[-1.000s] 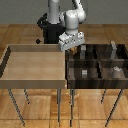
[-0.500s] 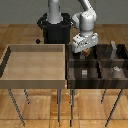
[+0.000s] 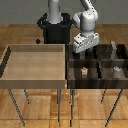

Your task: Place the loaf of bread into the appropriate compartment.

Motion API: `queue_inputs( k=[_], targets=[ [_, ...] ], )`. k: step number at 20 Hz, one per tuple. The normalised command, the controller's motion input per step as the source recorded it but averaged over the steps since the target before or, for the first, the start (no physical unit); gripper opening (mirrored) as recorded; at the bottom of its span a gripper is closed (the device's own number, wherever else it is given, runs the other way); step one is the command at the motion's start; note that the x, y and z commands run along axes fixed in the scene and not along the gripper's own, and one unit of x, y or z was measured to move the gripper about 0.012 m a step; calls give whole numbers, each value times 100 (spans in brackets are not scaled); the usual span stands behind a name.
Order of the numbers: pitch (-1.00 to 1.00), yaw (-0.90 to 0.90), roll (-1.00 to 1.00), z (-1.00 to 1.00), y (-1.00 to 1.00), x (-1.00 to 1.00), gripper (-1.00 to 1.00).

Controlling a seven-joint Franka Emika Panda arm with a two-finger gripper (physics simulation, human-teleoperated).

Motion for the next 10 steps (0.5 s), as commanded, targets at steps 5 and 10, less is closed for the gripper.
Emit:
queue_inputs(
  k=[5, 10],
  targets=[
    [0, 0, 0, 0, 0, 0, 100],
    [0, 0, 0, 0, 0, 0, 100]
  ],
)
